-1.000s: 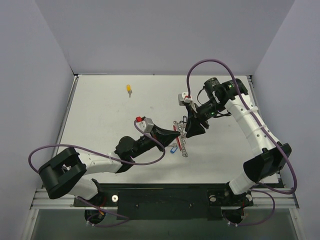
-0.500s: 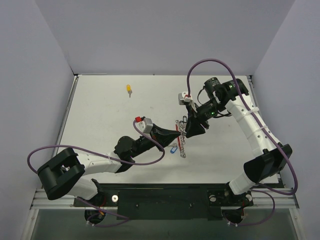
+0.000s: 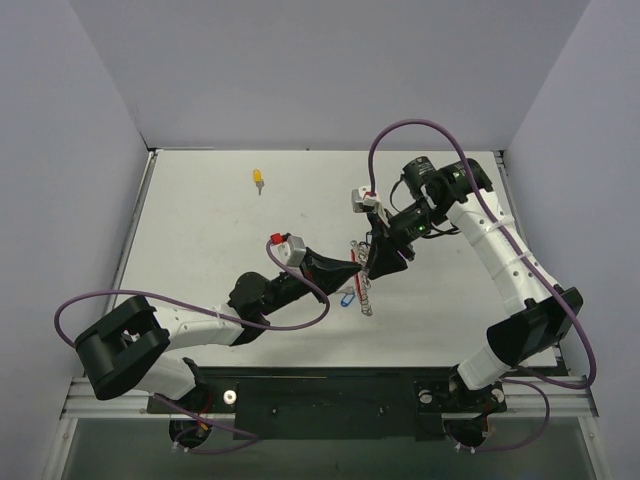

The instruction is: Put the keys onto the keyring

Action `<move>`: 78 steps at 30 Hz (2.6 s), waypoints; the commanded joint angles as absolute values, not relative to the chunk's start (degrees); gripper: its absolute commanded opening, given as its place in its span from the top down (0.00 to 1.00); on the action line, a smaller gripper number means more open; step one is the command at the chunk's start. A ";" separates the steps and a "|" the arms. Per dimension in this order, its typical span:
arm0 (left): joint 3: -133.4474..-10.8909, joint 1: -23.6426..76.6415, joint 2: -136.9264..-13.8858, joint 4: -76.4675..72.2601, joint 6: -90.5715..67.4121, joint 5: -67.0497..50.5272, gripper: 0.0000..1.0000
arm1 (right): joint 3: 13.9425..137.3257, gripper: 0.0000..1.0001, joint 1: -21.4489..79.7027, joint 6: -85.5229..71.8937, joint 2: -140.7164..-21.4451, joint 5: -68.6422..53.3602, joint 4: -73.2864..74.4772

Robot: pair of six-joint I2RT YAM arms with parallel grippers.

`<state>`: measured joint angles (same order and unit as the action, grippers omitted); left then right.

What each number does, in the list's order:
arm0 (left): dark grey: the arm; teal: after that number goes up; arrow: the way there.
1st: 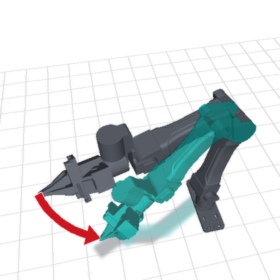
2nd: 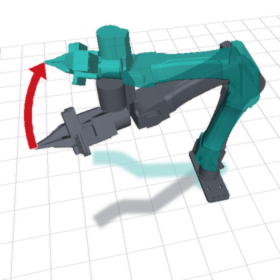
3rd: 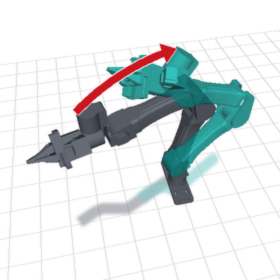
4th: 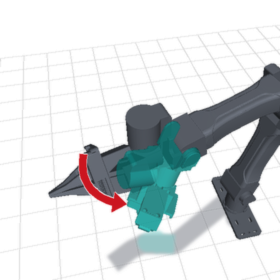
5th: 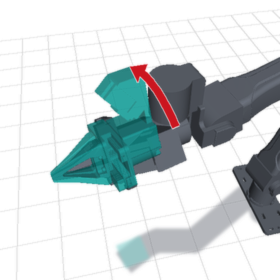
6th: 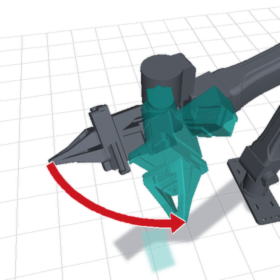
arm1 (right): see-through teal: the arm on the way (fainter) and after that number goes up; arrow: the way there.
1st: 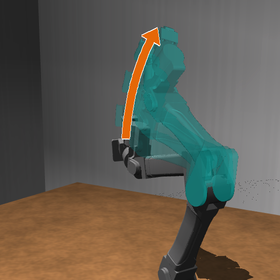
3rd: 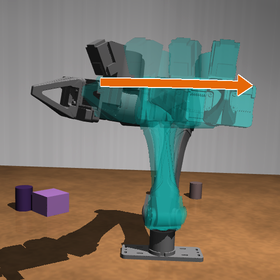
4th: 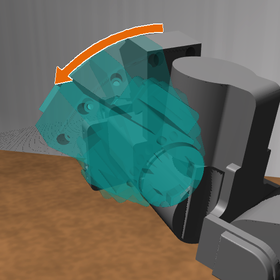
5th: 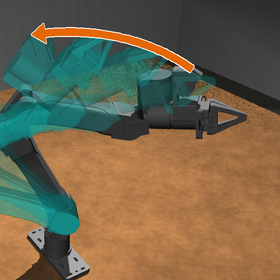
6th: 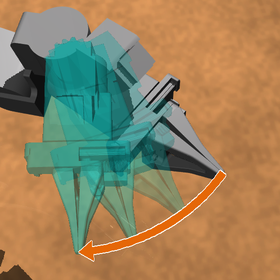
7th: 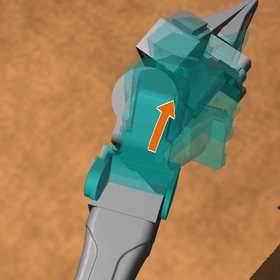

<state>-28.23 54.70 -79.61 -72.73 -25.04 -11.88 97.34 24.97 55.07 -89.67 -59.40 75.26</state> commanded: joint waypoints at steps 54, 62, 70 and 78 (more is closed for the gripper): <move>-28.13 54.85 -77.52 -86.40 -25.92 -8.35 1.00 | 100.81 1.00 27.42 63.55 -92.99 -58.98 88.24; -27.42 48.35 -64.88 -58.14 -23.15 -21.78 0.51 | 102.13 1.00 31.62 61.79 -91.59 -40.28 89.82; -33.48 53.68 -57.30 -26.81 2.71 -24.87 0.45 | 103.01 1.00 36.65 59.33 -92.46 -25.58 90.00; -37.18 62.05 -65.56 -28.73 8.53 -11.78 0.50 | 103.98 1.00 39.11 58.45 -93.87 -24.34 89.91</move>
<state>-33.98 60.82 -62.70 -28.14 3.97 -17.74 102.28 37.63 59.55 -93.43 -26.11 74.76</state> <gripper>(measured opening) 0.507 0.010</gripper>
